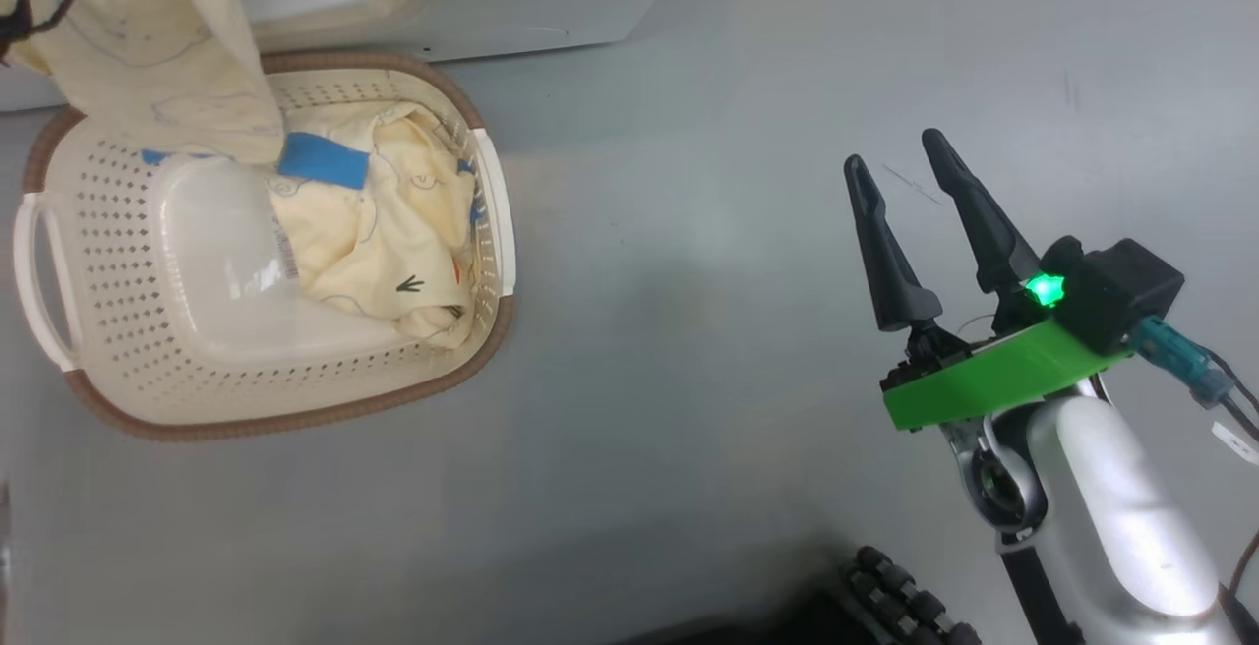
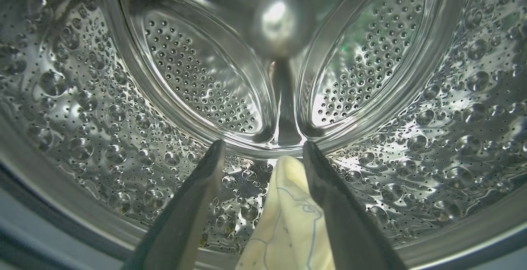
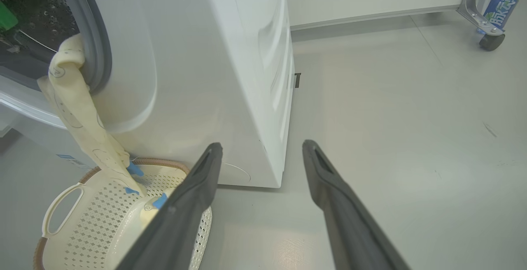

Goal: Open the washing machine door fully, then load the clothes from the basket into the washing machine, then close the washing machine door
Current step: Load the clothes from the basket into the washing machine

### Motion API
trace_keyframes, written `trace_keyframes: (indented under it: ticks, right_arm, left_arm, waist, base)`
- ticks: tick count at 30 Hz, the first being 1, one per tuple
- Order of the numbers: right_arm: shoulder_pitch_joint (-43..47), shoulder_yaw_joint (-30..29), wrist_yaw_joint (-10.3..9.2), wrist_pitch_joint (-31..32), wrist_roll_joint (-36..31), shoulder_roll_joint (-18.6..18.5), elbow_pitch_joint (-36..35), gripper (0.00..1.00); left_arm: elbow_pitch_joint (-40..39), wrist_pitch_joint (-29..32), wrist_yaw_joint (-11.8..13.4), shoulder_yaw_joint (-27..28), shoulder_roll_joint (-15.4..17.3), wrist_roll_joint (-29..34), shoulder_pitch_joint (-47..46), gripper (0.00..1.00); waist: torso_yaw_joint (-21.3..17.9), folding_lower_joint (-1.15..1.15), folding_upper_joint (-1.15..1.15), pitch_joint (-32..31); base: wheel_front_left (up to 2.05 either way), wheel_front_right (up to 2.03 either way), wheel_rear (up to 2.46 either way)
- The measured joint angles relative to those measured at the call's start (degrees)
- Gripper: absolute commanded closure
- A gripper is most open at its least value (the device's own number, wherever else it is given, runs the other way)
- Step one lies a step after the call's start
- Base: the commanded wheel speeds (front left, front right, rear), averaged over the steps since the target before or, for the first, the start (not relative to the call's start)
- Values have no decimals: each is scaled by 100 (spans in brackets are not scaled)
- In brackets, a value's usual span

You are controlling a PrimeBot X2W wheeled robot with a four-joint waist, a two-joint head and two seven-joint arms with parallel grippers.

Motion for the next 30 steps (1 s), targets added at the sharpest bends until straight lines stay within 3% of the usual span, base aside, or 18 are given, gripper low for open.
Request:
trace_keyframes:
  ticks: [14,18,30]
  right_arm:
    - [54,-263,0,0,-100,-21,43,0]
    - [208,-267,0,0,-100,-22,30,0]
    - [336,-267,0,0,-125,-52,0,0]
  left_arm:
    - [-1171,1,-8,322,-200,-36,1679,0]
    - [-1830,0,2,428,-234,5,2557,0]
    - [-3344,1,330,783,-301,-96,4587,0]
  waist:
    - [374,0,0,-587]
    - [440,0,0,-815]
    - [514,0,0,-1007]
  base:
    - [0,0,0]
    - [0,0,0]
    - [0,0,0]
